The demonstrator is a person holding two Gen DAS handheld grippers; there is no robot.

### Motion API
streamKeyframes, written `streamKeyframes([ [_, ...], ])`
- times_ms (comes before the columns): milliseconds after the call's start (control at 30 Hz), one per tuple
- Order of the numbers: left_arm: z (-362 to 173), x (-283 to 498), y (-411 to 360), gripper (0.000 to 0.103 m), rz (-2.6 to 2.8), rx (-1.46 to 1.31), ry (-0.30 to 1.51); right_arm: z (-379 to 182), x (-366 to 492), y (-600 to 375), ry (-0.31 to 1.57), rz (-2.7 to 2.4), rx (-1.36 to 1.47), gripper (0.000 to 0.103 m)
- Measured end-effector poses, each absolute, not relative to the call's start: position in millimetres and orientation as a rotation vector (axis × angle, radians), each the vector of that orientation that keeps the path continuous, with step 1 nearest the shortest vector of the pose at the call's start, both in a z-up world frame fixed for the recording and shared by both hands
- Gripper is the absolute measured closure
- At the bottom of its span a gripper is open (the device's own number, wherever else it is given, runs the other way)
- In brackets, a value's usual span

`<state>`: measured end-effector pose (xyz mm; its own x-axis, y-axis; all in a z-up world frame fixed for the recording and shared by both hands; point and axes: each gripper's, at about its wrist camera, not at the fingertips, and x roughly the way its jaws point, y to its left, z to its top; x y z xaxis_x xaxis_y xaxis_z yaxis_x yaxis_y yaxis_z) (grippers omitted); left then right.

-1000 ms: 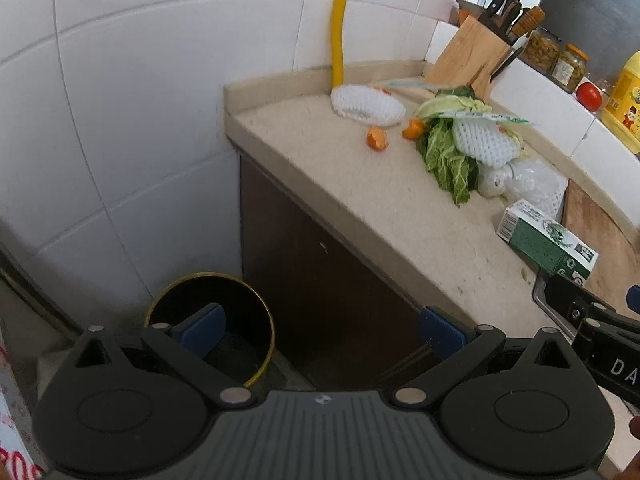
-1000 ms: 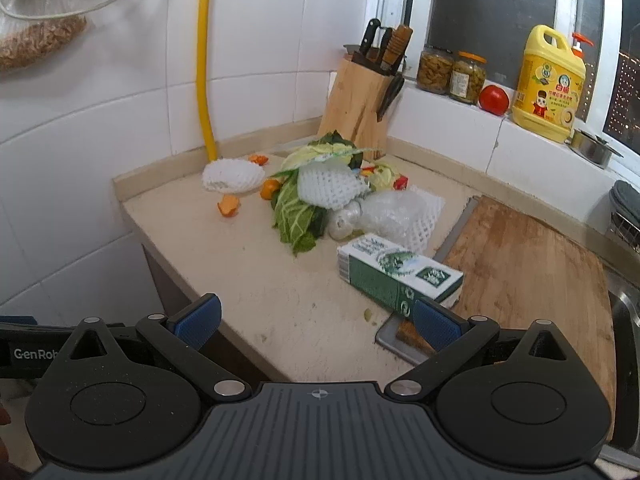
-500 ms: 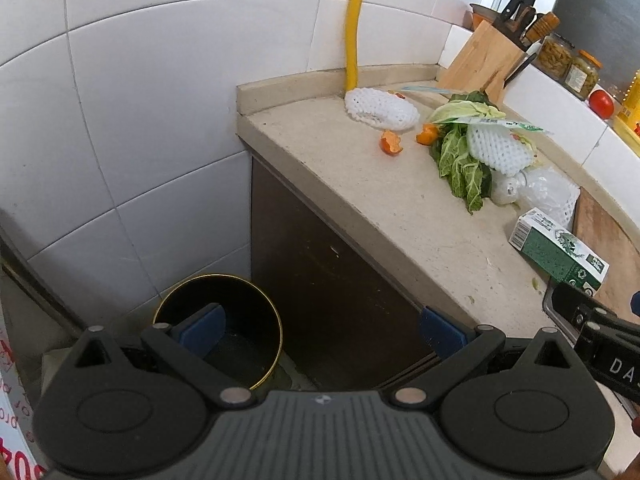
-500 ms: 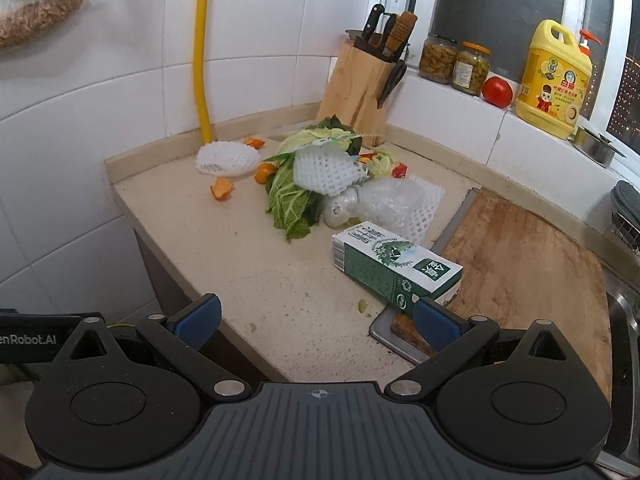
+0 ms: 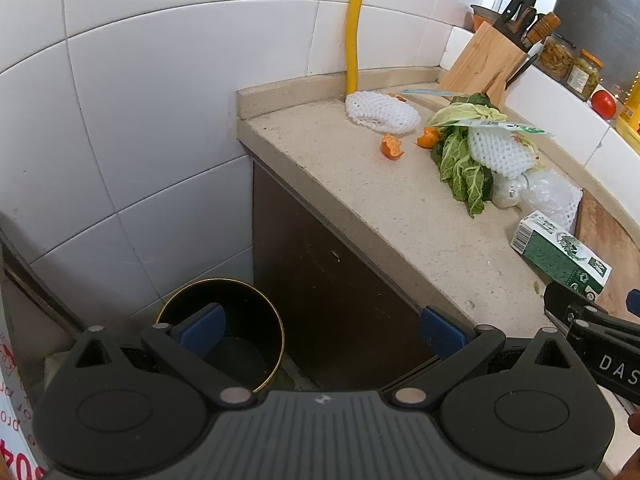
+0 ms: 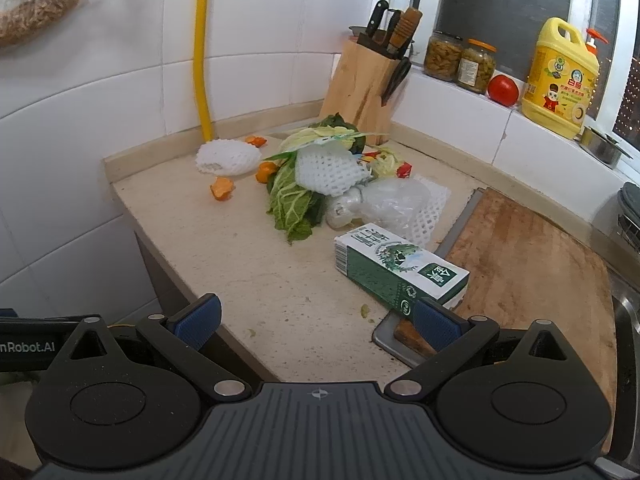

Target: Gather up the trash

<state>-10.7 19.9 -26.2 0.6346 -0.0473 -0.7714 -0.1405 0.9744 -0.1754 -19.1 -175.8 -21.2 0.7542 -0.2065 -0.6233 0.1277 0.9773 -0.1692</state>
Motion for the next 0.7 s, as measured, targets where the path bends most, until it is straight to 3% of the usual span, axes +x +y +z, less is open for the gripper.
streamKeyframes([
  [700,-28.5,-10.0,12.2,0.003,0.051,-0.212,0.900,-20.9,-22.0,-177.3,0.689,-0.175,-0.121,0.000],
])
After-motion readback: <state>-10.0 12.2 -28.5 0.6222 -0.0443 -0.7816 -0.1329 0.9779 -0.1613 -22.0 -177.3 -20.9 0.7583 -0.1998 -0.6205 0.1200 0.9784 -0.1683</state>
